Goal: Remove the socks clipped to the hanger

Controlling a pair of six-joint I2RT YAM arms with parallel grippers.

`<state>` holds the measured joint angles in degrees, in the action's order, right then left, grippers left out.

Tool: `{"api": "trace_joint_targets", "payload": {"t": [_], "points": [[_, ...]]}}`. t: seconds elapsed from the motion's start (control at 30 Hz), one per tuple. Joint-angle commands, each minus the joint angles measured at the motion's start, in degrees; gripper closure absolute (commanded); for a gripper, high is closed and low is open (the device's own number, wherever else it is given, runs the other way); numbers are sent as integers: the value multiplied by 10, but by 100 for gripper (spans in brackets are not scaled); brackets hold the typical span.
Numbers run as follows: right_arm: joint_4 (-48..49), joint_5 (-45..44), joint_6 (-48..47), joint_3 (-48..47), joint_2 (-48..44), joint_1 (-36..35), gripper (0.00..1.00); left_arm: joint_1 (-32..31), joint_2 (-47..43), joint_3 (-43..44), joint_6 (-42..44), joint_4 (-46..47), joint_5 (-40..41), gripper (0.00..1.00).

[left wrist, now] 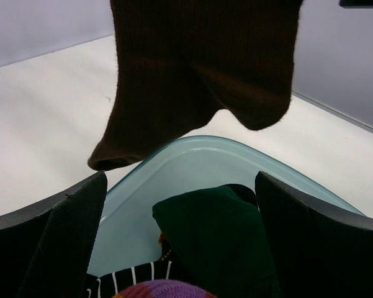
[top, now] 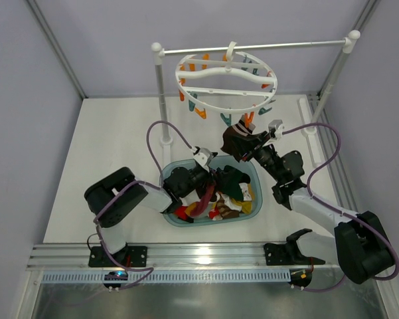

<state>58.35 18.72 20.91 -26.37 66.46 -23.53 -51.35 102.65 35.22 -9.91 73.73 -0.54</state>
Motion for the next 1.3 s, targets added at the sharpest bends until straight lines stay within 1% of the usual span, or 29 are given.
{"api": "trace_joint_targets", "payload": {"t": [0.0,0.3,0.4,0.5,0.83,1.03,1.27], "points": [[13,6,-10,-18,-25,-4,96,-3,11,27,9,148,36,0],[5,12,-14,-23,-24,-6,96,-3,26,70,7,138,7,0],[-2,13,-16,-25,-21,-5,96,-3,33,86,9,127,-28,0],[-4,12,-17,-27,-20,-6,96,-3,31,102,17,99,-46,0],[-7,12,-17,-27,-20,-5,96,-3,19,112,45,52,-121,0],[-6,13,-17,-28,-19,-6,96,-3,29,119,49,56,-108,0],[-6,14,-17,-32,-12,-5,96,-3,49,157,41,36,-105,0]]}}
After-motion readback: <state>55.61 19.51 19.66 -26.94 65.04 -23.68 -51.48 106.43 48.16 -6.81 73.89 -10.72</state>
